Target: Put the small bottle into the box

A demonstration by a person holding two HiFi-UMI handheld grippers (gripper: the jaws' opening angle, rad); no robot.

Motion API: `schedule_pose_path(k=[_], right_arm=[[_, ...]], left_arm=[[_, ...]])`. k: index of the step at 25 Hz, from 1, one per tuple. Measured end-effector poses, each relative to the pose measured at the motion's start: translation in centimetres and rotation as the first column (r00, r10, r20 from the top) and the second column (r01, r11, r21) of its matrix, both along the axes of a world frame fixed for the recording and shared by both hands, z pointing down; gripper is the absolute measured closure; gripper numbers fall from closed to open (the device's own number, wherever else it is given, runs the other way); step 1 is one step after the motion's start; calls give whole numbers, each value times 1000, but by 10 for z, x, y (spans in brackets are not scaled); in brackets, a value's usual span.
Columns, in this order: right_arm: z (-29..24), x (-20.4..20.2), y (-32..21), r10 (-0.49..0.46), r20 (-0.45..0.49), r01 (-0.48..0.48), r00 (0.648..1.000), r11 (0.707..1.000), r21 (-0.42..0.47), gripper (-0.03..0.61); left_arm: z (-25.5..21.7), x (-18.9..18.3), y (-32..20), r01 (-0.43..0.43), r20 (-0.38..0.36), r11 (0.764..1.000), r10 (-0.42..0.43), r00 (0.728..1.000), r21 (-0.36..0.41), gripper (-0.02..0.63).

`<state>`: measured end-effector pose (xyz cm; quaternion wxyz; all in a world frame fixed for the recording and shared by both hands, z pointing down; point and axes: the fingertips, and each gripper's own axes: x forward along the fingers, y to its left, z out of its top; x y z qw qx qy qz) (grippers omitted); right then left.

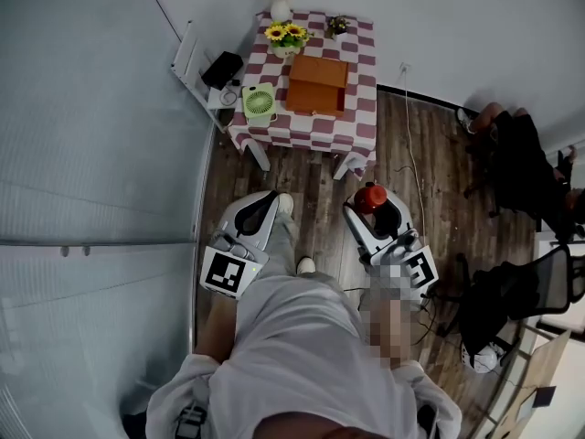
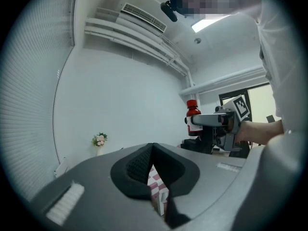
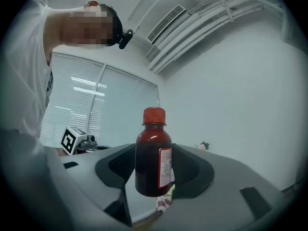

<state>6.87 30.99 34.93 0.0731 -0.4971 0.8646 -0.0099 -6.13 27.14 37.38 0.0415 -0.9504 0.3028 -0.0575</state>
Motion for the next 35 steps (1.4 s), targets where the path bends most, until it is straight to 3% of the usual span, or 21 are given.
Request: schedule_pose_path(k=[11,15,22,26,29,35], right_arm=[[-3,30,-167,14,-26,-13,1000,1000,12,357],[-14,39,-232,58,-18,-58,998,998,20,357],[-10,59,-312,153,-26,-153,988,988,8,356],[4,80,-345,197,-86,-200,977,979,-29,356],[19,97,-369,212,-165,-223,963,973,-54,356],[50,123,-416,162,-316,-204,935,973,-105,356]], left_arm=[[2,21,-167,-21,-50,1000,22,998,19,618],[-6,25,-236,-45,-48,998,48,998,46,618],[-5,40,-328,-124,-47,992,125,991,29,618],[1,51,-359,-148,-37,988,149,988,31,618],[10,59,-375,-134,-60,991,133,989,-14,618],[29,73,-391,-94,-33,995,93,995,-39,618]])
